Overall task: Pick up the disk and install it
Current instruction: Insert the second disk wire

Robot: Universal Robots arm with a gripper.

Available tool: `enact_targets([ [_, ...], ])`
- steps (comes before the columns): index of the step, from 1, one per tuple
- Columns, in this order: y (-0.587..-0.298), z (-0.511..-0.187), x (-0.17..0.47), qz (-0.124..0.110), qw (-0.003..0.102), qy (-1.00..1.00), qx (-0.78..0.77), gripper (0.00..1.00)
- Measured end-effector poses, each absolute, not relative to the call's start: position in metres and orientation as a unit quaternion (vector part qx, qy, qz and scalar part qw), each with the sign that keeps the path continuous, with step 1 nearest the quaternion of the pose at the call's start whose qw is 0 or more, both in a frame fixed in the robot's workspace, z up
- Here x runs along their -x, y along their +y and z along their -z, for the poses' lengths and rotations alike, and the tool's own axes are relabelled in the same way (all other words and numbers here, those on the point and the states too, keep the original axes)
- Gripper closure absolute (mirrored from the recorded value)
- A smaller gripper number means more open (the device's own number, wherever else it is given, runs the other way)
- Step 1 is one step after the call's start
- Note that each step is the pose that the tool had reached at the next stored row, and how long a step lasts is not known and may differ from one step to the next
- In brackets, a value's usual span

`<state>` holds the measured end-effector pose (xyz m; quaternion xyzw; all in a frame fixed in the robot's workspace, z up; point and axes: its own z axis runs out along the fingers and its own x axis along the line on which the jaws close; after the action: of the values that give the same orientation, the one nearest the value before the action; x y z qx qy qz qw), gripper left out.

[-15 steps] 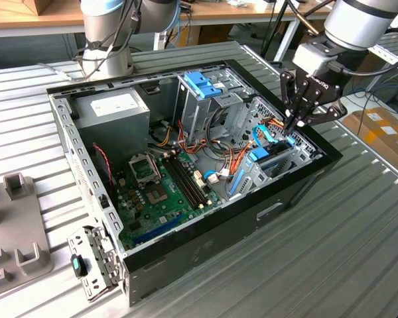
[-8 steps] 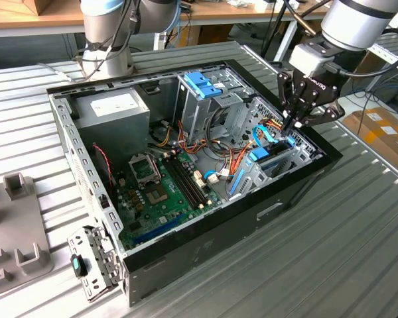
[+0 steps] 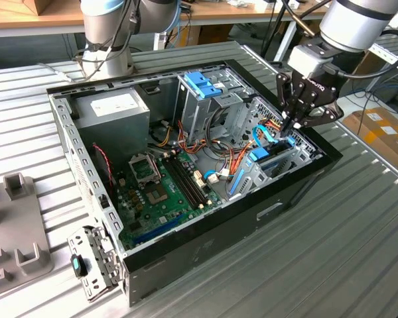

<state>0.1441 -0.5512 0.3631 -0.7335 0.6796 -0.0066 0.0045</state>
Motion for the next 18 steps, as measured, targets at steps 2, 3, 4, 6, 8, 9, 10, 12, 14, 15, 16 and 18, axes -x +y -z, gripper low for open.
enact_targets([
  [2,-0.5510,-0.3628,-0.1438,0.007,0.005,0.680,0.733,0.84],
  [3,-0.5507,-0.3628,-0.1438,0.007,0.005,0.680,0.733,0.84],
  [4,-0.5507,-0.3628,-0.1438,0.007,0.005,0.680,0.733,0.84],
  [6,-0.5507,-0.3628,-0.1438,0.007,0.005,0.680,0.733,0.84],
  [8,-0.5506,-0.3628,-0.1438,0.007,0.005,0.680,0.733,0.84],
  [9,-0.5506,-0.3626,-0.1438,0.007,0.005,0.680,0.733,0.84],
  [10,-0.5506,-0.3624,-0.1438,0.007,0.005,0.680,0.733,0.84],
  [12,-0.5507,-0.3609,-0.1437,0.007,0.005,0.680,0.733,0.84],
  [14,-0.5506,-0.3590,-0.1437,0.007,0.005,0.680,0.733,0.84],
  [15,-0.5506,-0.3578,-0.1437,0.007,0.005,0.680,0.733,0.84],
  [16,-0.5506,-0.3568,-0.1436,0.007,0.005,0.680,0.733,0.84],
  [18,-0.5506,-0.3553,-0.1431,0.007,0.004,0.680,0.733,0.84],
])
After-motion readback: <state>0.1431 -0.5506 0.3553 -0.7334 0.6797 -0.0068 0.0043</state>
